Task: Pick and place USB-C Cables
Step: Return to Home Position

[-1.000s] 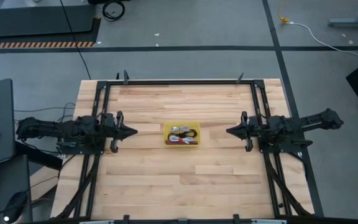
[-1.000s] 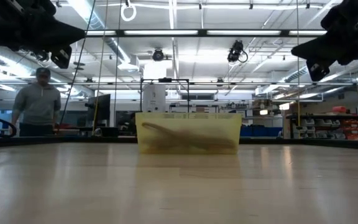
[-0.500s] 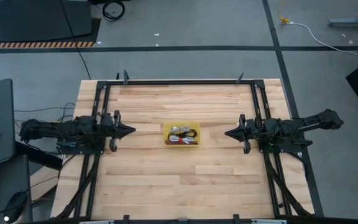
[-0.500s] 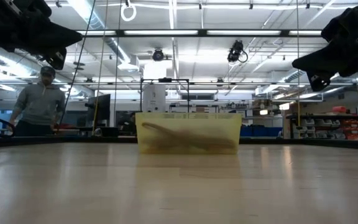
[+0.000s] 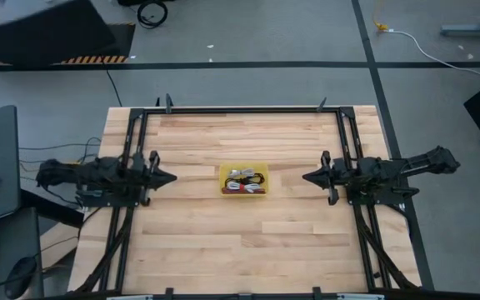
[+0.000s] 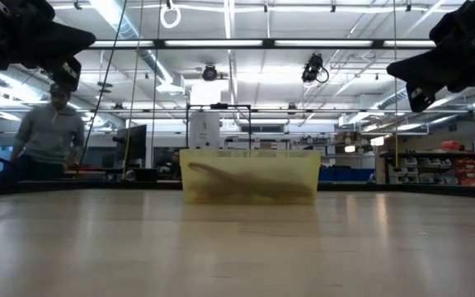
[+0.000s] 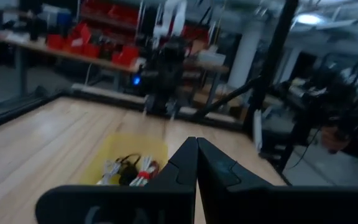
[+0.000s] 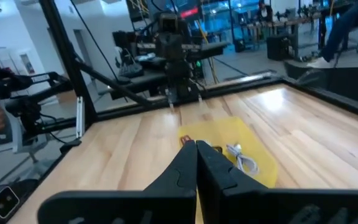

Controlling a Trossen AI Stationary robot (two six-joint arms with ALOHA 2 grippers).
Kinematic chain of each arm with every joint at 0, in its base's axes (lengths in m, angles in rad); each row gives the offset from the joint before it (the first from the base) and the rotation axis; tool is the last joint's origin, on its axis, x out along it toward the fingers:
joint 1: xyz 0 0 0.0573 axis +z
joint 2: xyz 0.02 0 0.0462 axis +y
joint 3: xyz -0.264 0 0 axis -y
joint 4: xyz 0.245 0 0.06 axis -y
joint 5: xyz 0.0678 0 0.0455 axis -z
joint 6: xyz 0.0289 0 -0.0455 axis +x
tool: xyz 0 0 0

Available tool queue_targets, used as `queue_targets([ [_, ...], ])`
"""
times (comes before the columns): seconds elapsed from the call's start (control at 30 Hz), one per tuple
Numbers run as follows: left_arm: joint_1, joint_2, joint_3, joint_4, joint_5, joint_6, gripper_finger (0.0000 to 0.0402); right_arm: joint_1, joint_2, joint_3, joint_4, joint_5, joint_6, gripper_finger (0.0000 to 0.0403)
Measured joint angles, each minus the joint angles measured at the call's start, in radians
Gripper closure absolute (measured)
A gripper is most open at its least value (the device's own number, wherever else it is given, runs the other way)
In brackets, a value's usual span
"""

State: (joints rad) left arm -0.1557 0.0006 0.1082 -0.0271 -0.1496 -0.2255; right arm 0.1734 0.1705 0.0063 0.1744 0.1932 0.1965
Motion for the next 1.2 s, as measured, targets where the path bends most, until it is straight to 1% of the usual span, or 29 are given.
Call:
queue_targets([
  [0.03, -0.007, 0.0, -0.021, 0.05, 0.0, 0.001, 0.0392, 0.0, -0.001, 0.0, -0.01, 0.004, 0.007, 0.04],
  [0.1, -0.02, 0.004, -0.087, 0.204, 0.0, 0.022, 0.0392, 0.0, -0.001, 0.0, -0.019, 0.007, 0.021, 0.04],
  [0.27, -0.028, 0.003, -0.1, 0.239, -0.034, 0.054, 0.0393, 0.0, -0.001, 0.0, -0.019, 0.005, 0.044, 0.04],
  [0.43, -0.028, 0.003, -0.1, 0.261, -0.031, 0.097, 0.0392, 0.0, -0.001, 0.0, -0.024, -0.003, 0.041, 0.04],
  [0.57, -0.026, 0.003, -0.1, 0.326, -0.018, 0.156, 0.0392, -0.001, -0.001, 0.0, -0.009, -0.003, 0.019, 0.04],
  [0.7, -0.01, 0.003, -0.101, 0.33, 0.019, 0.179, 0.0393, -0.014, -0.001, 0.0, 0.024, -0.021, 0.012, 0.04],
  [0.77, 0.011, 0.004, -0.101, 0.326, 0.03, 0.16, 0.0393, -0.029, -0.001, 0.0, 0.026, -0.05, 0.017, 0.04],
  [0.9, 0.067, 0.003, -0.101, 0.325, 0.097, 0.128, 0.0393, -0.067, -0.001, 0.0, 0.026, -0.112, 0.041, 0.0401],
  [0.97, 0.092, 0.003, -0.101, 0.321, 0.125, 0.11, 0.0393, -0.082, -0.001, 0.0, 0.025, -0.127, 0.044, 0.0401],
  [1.1, 0.125, 0.004, -0.101, 0.301, 0.139, 0.091, 0.0392, -0.101, -0.001, 0.0, 0.011, -0.141, 0.042, 0.04],
  [1.2, 0.136, 0.005, -0.101, 0.264, 0.139, 0.085, 0.0392, -0.105, -0.001, 0.0, -0.039, -0.117, 0.04, 0.04],
])
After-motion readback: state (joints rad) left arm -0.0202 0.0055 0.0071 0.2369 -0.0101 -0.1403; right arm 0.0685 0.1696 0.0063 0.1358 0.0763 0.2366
